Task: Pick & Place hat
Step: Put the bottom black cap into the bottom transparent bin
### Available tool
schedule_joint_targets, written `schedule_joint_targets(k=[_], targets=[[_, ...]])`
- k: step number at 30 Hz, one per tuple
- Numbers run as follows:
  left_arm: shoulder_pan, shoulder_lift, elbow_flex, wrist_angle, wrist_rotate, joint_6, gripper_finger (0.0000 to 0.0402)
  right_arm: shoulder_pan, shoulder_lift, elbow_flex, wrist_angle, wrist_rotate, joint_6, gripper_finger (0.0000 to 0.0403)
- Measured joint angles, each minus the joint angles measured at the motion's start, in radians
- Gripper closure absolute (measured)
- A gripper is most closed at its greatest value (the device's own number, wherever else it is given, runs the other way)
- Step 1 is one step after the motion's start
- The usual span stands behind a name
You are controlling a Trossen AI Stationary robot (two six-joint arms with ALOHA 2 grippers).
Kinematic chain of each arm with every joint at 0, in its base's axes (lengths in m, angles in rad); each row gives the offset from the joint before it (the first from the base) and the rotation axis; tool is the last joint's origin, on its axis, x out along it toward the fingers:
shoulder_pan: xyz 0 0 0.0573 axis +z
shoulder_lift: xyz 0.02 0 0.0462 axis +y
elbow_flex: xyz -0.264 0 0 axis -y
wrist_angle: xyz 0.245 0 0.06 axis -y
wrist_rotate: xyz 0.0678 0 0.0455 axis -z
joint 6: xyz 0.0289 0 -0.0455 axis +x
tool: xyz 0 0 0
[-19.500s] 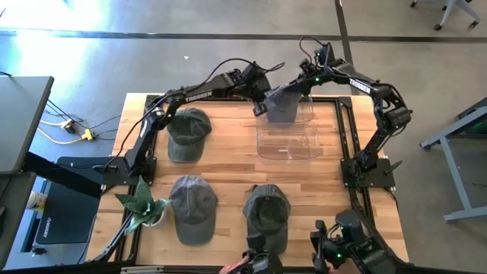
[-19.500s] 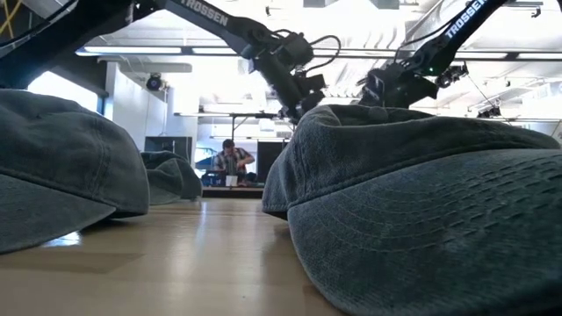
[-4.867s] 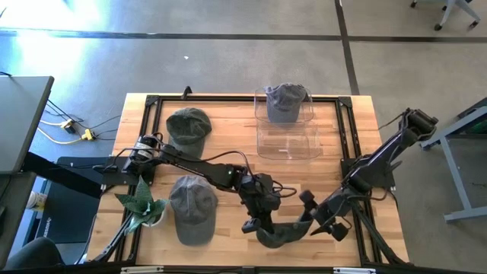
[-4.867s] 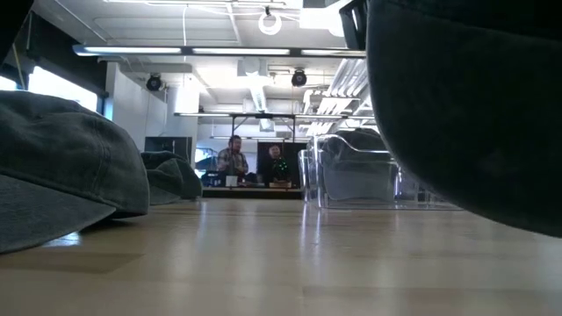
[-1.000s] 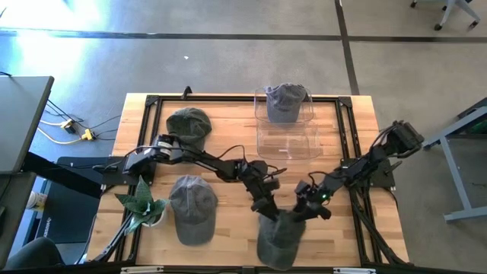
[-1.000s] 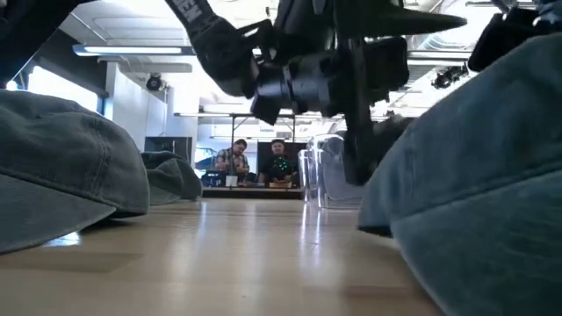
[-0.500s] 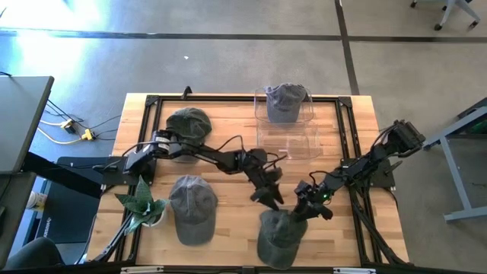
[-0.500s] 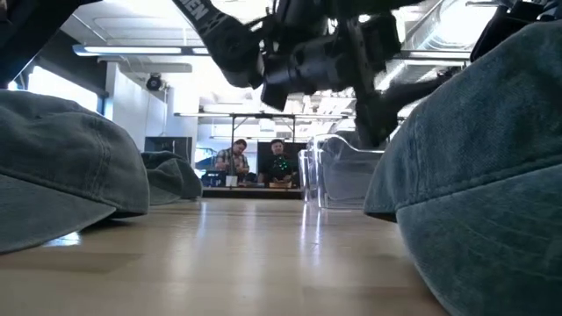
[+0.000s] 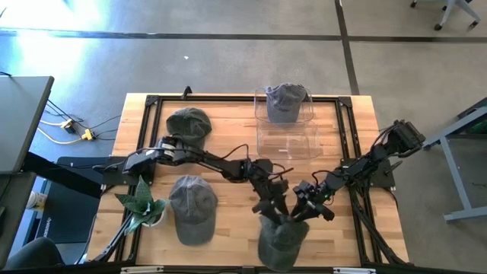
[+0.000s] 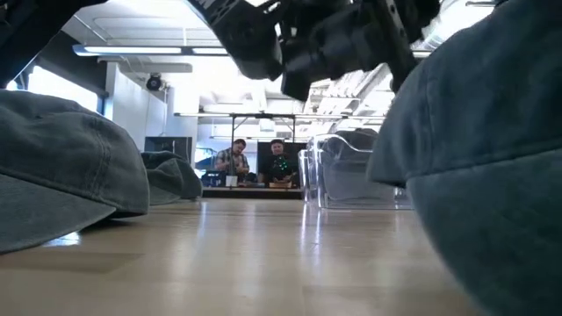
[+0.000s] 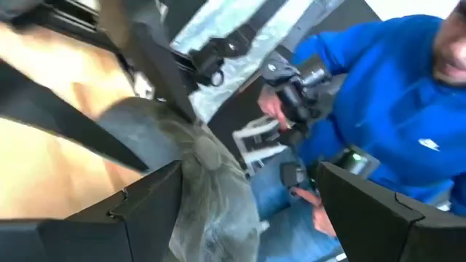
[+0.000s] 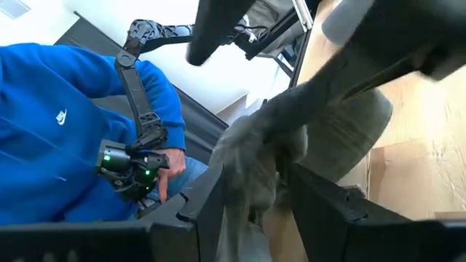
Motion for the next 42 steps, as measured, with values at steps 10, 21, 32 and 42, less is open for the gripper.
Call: schedule_joint_targets(k=[10,21,32,42], targets=[[-0.011,0.009,-0.004,-0.120,-0.066,0.077,0.0094,0.000,0.000,0.000,-0.006,0.002,-0.009,0.0265],[-0.010,0.007,-0.003,-0.194,-0.053,0.086,0.0094,0.034,0.000,0.012,-0.212,-0.005,0.086,0.0191],[-0.010,0.007,-0.003,-0.200,-0.034,0.078,0.0095,0.033,0.020,0.228,-0.566,-0.030,-0.121,0.0167],[-0.013,0.007,-0.004,-0.180,0.012,0.001,0.0095,0.036,0.020,0.281,-0.502,-0.062,-0.195,0.0386]])
